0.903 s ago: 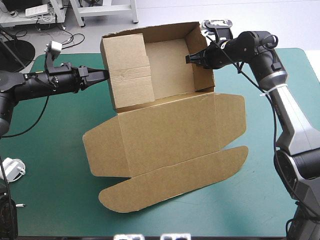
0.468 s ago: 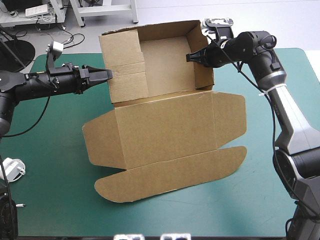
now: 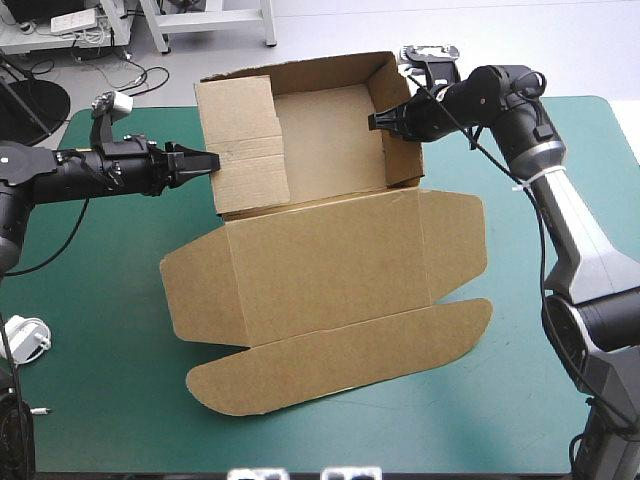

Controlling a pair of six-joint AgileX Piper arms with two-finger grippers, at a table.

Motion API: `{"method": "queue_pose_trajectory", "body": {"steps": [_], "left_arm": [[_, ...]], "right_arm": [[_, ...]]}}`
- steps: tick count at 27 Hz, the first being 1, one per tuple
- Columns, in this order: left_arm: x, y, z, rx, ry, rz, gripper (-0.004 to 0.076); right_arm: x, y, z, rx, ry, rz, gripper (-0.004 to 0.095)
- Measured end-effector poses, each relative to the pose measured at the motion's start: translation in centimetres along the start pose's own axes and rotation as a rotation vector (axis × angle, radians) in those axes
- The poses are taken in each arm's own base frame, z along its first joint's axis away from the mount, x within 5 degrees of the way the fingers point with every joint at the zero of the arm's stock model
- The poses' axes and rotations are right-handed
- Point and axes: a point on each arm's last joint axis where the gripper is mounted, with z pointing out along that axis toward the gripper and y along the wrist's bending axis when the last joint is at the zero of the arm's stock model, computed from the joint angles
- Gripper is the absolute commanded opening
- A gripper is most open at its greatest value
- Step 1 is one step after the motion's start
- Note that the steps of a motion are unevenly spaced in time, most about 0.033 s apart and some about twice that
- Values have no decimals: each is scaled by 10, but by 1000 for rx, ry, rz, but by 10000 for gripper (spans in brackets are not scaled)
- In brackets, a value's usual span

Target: Fold the box

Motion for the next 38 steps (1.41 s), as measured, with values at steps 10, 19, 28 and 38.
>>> {"method": "queue_pose_trajectory", "body": {"steps": [10, 19, 28, 38], "left_arm": [[-2, 8, 0, -83, -26, 25, 349], [1, 15, -1, -170, 13, 55, 349], [4, 28, 4, -220, 53, -14, 293], [7, 15, 39, -281, 80, 48, -10]], "right_arm": [[6, 29, 7, 4, 13, -89, -16], [9, 51, 11, 21, 1, -135, -16], [6, 62, -21, -17, -48, -125, -16], [12, 54, -32, 65, 25, -105, -16]]}}
